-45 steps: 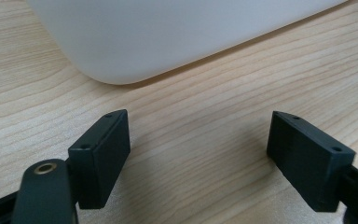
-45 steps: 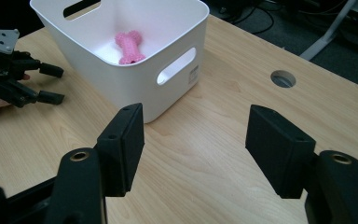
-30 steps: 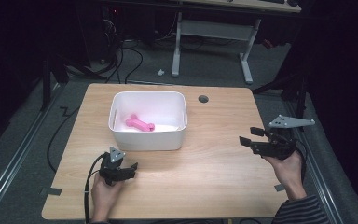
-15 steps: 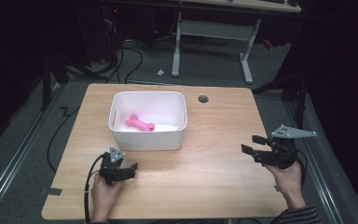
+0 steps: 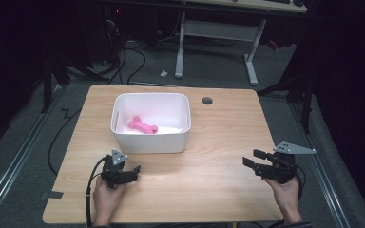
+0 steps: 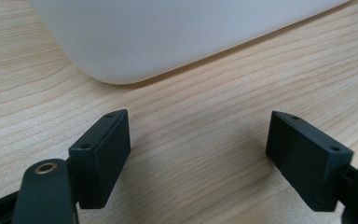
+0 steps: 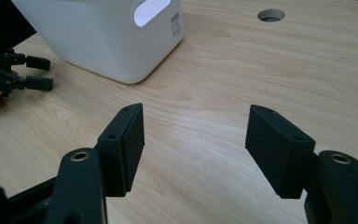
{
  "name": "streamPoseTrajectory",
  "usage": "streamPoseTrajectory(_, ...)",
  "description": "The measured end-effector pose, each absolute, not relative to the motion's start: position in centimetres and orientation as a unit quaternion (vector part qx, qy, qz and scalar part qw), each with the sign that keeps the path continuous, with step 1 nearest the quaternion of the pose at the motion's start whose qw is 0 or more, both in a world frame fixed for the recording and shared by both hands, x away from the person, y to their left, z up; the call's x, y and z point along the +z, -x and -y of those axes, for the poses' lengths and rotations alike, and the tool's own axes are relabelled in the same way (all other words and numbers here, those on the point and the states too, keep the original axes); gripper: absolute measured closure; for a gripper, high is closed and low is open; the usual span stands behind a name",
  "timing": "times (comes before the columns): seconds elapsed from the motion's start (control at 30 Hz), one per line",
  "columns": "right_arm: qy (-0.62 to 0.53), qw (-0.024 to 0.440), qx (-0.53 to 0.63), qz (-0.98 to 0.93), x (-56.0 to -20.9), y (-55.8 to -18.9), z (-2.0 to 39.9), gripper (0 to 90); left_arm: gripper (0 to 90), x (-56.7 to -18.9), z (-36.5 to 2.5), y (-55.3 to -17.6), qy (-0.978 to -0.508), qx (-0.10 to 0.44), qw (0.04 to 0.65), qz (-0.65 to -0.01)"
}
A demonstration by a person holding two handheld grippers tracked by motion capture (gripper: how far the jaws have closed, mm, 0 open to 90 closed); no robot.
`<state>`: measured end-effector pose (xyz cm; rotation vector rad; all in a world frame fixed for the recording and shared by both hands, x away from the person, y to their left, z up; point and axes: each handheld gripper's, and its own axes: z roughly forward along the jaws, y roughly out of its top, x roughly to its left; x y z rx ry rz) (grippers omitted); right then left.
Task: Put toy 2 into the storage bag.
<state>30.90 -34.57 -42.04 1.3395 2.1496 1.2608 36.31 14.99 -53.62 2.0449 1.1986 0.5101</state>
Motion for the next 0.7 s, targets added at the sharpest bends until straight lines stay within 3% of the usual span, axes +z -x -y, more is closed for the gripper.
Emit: streamPoseTrajectory(0.7, -0.475, 0.124, 0.41, -0.768, -46.7, -34.0, 31.4, 37.3, 21.9, -53.6, -15.0, -36.3, -0.79, 0.197, 0.351, -0.463)
